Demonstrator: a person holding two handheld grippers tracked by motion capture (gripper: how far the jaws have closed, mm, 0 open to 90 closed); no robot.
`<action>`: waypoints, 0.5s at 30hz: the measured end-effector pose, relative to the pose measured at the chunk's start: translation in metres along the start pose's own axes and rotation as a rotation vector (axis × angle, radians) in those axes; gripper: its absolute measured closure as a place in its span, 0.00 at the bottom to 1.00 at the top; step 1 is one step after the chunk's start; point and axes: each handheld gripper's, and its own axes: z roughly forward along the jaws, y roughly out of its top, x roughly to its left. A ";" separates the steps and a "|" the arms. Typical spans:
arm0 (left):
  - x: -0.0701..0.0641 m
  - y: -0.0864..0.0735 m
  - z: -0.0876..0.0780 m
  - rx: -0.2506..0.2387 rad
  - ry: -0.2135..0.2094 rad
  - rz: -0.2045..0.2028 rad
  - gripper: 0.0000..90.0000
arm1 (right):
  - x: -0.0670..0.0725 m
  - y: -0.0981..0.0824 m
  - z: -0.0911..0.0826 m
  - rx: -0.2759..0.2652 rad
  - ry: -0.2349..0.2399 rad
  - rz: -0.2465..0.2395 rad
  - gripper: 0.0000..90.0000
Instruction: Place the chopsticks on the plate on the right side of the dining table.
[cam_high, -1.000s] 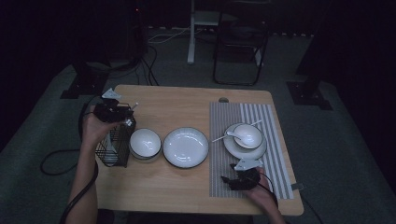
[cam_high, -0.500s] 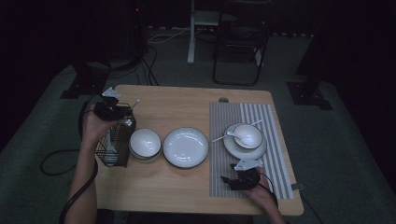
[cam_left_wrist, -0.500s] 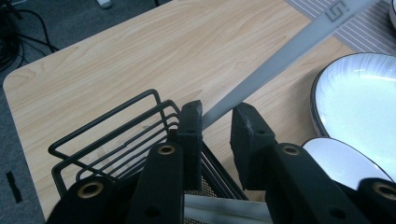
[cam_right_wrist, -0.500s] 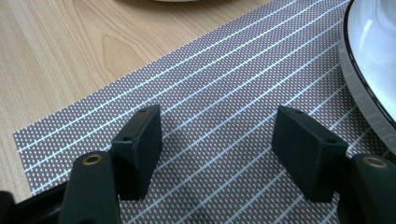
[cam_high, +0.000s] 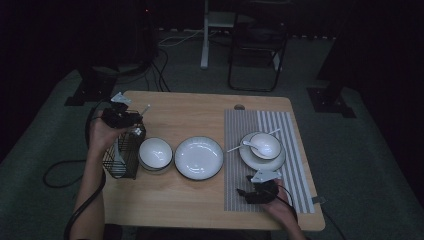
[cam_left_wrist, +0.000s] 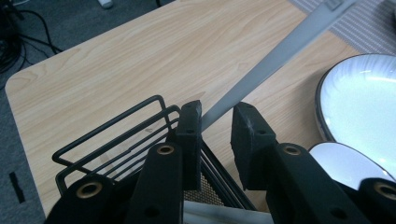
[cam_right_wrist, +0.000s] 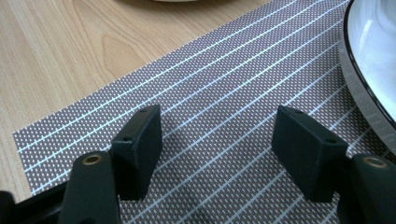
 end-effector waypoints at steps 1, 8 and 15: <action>0.000 0.000 0.000 0.000 0.001 -0.001 0.82 | 0.000 0.000 0.000 0.000 0.000 0.000 0.37; 0.001 0.002 0.003 0.014 0.009 0.008 0.81 | 0.000 0.000 0.000 0.000 0.000 0.000 0.37; 0.001 0.004 0.006 0.040 0.023 0.035 0.84 | 0.000 0.000 0.000 0.000 0.000 0.000 0.37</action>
